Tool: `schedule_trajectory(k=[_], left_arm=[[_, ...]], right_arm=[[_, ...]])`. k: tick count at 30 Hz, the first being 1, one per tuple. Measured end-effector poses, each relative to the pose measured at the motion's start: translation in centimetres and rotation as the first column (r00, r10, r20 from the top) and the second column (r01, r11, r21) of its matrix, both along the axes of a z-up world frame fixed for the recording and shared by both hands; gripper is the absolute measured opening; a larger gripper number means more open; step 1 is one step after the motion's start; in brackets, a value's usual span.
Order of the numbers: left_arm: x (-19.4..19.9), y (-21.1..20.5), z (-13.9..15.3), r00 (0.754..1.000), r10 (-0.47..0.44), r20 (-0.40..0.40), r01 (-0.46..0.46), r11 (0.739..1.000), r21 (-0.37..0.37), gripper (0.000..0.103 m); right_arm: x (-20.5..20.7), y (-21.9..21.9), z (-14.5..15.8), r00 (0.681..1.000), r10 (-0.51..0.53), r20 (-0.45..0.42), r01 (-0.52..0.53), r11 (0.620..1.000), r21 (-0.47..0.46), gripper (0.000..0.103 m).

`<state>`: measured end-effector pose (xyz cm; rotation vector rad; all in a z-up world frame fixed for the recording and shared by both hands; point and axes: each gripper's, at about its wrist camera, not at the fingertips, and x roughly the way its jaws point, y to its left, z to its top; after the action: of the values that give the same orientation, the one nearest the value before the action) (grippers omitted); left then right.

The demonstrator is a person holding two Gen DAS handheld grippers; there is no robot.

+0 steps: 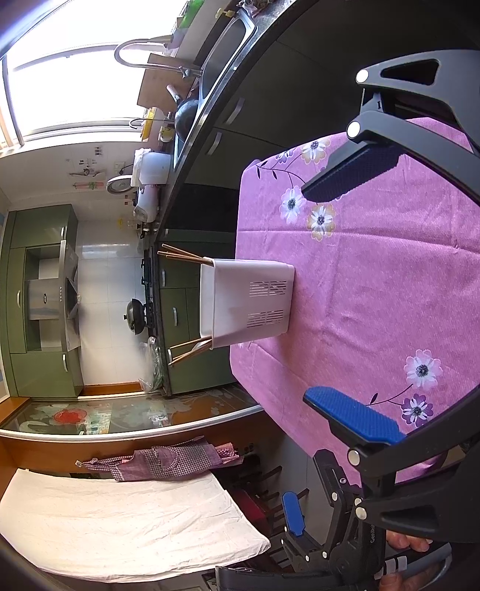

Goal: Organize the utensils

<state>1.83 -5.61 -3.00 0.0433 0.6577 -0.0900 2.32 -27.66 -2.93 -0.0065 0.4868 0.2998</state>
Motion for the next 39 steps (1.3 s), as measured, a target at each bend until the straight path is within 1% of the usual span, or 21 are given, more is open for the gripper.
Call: schedule_trajectory(k=[39], left_arm=[[0.29,0.07,-0.19,1.000,-0.016,-0.011,0.016,1.000,0.002,0.097]], right_arm=[[0.05,0.28,-0.19,1.000,0.015,-0.004,-0.015,1.000,0.001,0.098]])
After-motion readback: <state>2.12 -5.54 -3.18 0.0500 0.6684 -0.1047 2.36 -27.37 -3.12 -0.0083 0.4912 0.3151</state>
